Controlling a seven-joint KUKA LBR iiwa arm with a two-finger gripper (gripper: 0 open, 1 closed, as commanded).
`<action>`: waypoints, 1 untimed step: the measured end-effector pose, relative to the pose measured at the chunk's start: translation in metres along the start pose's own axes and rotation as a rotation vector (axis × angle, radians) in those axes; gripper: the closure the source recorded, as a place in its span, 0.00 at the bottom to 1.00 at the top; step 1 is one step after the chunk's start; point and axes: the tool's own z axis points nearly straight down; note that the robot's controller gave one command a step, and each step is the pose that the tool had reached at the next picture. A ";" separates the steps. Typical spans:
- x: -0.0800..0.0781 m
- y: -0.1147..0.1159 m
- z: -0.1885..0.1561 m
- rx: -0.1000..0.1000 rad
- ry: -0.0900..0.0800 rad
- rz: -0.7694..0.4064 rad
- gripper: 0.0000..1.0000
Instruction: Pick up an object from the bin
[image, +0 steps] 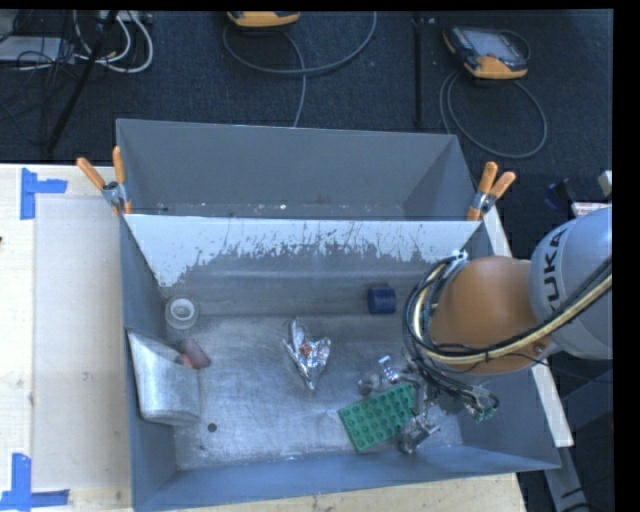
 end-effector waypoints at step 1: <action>-0.001 0.000 0.000 -0.001 0.003 0.002 0.00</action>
Offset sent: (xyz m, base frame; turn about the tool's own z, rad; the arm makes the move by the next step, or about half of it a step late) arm 0.0000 0.0000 0.0000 0.0000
